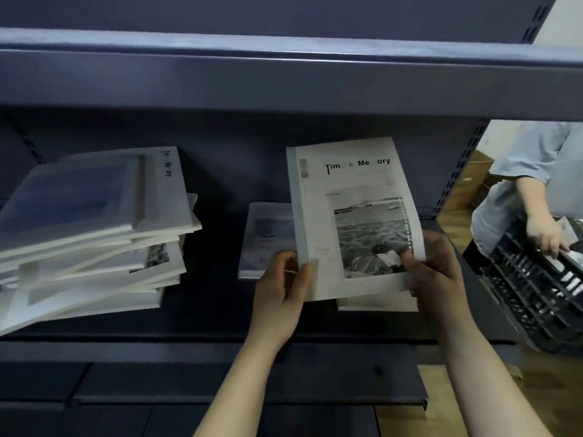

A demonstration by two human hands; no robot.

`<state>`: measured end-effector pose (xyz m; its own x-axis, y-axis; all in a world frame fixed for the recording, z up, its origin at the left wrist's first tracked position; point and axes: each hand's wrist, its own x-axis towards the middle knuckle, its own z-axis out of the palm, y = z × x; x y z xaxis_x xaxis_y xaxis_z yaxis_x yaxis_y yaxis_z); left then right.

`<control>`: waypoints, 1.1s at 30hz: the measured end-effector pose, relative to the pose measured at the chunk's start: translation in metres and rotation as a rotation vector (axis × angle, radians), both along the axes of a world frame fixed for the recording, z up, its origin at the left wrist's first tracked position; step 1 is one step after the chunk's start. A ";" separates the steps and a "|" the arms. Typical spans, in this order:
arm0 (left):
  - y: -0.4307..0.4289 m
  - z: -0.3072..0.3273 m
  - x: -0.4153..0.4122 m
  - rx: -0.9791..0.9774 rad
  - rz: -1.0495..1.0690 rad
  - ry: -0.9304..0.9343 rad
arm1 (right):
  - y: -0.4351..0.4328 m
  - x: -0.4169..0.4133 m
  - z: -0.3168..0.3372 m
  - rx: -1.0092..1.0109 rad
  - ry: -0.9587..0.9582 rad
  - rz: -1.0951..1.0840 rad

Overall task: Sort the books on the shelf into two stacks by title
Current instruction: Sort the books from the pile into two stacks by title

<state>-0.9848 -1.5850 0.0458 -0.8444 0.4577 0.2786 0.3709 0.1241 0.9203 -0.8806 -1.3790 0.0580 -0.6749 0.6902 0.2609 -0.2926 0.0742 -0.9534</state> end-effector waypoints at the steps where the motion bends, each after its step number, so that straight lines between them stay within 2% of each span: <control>1: 0.001 -0.007 -0.002 -0.077 0.007 0.050 | 0.006 0.003 -0.001 0.020 -0.004 -0.008; 4: 0.005 -0.022 -0.007 -0.241 0.038 0.171 | 0.019 0.010 -0.004 0.039 -0.007 0.001; 8: 0.008 -0.033 -0.008 -0.326 0.090 0.359 | 0.032 0.017 -0.015 0.025 -0.042 -0.044; 12: 0.010 -0.042 -0.010 -0.440 0.143 0.477 | 0.041 0.014 -0.029 0.062 -0.176 -0.157; 15: 0.011 -0.043 -0.010 -0.464 0.171 0.498 | 0.040 0.010 -0.032 0.184 -0.380 -0.314; 20: 0.010 -0.045 -0.009 -0.480 0.171 0.507 | 0.039 0.009 -0.027 0.619 -0.624 -0.517; 33: 0.010 -0.045 -0.008 -0.499 0.210 0.473 | 0.037 0.014 -0.051 0.656 -0.716 -0.622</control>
<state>-0.9933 -1.5752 0.0006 -0.7688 0.4676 0.4363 0.6384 0.6006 0.4813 -0.8663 -1.3422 0.0073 -0.4040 0.8288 0.3872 0.5611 0.5588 -0.6106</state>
